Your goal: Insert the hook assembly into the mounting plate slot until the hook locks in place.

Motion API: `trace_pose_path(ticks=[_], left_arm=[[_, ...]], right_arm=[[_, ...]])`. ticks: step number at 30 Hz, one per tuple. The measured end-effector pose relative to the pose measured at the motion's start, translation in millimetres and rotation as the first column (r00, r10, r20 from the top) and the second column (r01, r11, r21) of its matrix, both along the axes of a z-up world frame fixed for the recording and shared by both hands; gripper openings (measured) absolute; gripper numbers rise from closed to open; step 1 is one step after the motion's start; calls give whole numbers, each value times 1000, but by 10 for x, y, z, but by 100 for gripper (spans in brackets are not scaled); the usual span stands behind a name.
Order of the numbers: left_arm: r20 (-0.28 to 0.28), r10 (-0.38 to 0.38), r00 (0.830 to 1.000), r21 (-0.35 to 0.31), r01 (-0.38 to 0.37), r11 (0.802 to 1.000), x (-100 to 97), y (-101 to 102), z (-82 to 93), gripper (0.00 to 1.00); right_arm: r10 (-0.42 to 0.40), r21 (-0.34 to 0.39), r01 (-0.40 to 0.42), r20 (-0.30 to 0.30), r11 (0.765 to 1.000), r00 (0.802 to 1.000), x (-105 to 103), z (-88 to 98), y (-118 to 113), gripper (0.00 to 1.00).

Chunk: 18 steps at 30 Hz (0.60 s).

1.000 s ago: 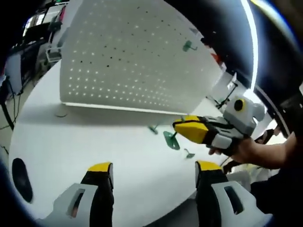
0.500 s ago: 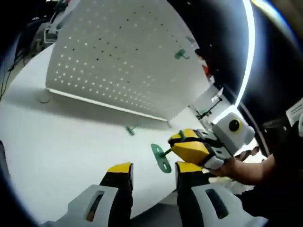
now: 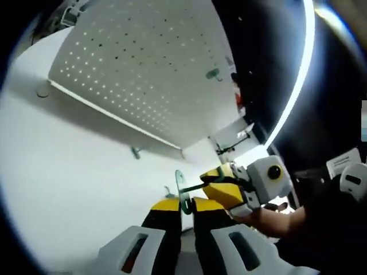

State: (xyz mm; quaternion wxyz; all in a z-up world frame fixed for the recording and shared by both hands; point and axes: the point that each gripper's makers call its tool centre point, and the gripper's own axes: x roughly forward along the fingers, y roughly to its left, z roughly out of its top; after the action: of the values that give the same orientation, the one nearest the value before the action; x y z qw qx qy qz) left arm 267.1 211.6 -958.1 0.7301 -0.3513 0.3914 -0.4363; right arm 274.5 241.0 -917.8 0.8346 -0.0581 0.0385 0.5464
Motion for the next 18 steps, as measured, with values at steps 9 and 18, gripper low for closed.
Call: trace_pose_path(ticks=[9,18], left_arm=[[5,40,999,-33,-39,999,45,30,73,1],[87,48,995,19,-50,999,69,9,109,1]], right_arm=[[2,-14,-1,32,1000,999,-28,59,-45,1],[-19,-19,19,-38,1000,999,-14,64,-78,3]])
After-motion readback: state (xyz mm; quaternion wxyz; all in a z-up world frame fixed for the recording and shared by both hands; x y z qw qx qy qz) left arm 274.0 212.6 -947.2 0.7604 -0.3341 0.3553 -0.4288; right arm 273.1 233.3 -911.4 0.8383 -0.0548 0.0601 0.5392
